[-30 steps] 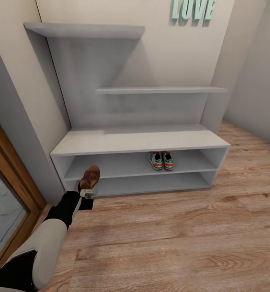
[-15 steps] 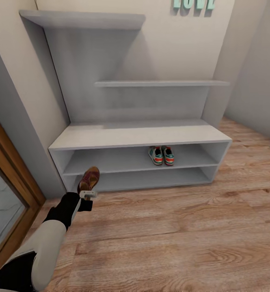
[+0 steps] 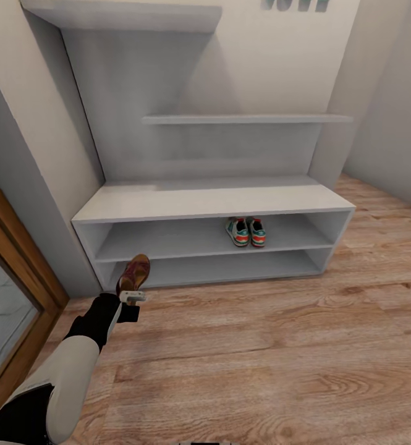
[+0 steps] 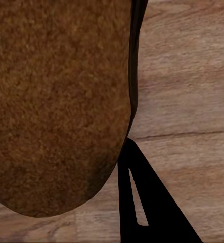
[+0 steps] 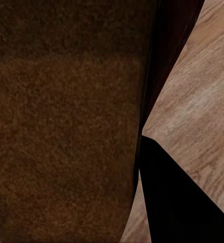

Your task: Pick up the two gym shoes and the two sandals from the corridor floor and place them onto the hallstand (shoe rack) in the corridor, making sure they are on the rack and not on the floor. Arrange them so the two gym shoes are next to each other and the two sandals are next to each other.

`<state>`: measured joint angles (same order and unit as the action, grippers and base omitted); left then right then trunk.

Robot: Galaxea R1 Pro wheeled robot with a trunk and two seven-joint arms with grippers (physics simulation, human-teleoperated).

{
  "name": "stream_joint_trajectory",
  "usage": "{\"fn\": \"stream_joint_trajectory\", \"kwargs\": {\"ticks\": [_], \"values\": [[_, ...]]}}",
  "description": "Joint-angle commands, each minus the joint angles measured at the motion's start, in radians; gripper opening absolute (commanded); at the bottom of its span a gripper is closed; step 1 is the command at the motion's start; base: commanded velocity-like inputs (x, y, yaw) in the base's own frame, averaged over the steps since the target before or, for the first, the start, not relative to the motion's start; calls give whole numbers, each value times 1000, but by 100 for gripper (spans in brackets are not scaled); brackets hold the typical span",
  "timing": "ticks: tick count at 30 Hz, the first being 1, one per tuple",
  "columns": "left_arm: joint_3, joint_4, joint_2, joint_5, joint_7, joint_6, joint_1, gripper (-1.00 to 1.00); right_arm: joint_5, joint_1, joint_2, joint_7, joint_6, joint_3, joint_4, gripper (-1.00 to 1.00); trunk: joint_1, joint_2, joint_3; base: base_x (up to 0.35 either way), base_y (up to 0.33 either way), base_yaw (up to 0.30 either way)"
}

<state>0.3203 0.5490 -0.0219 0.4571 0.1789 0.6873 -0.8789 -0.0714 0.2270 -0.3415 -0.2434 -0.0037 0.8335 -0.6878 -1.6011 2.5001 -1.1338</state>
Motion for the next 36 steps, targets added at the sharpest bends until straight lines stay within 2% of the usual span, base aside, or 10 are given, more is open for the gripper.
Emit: {"fn": "stream_joint_trajectory", "kwargs": {"ticks": [1,14,27,36], "values": [[8,2,-1,11,8,3,0,-100,-5,1,1,-7,0,6,0,-100,0,0,-1,0,0,0],[9,3,0,11,7,2,-2,-100,-7,1,5,-7,-1,6,2,-100,0,0,-1,37,0,0],[11,16,0,11,0,1,-3,-100,-5,1,4,-7,-1,10,-1,-100,0,0,-1,263,0,0],[11,17,0,11,-1,1,-6,-100,-5,1,4,-7,-1,10,-1,-100,0,0,-1,115,0,0]]}}
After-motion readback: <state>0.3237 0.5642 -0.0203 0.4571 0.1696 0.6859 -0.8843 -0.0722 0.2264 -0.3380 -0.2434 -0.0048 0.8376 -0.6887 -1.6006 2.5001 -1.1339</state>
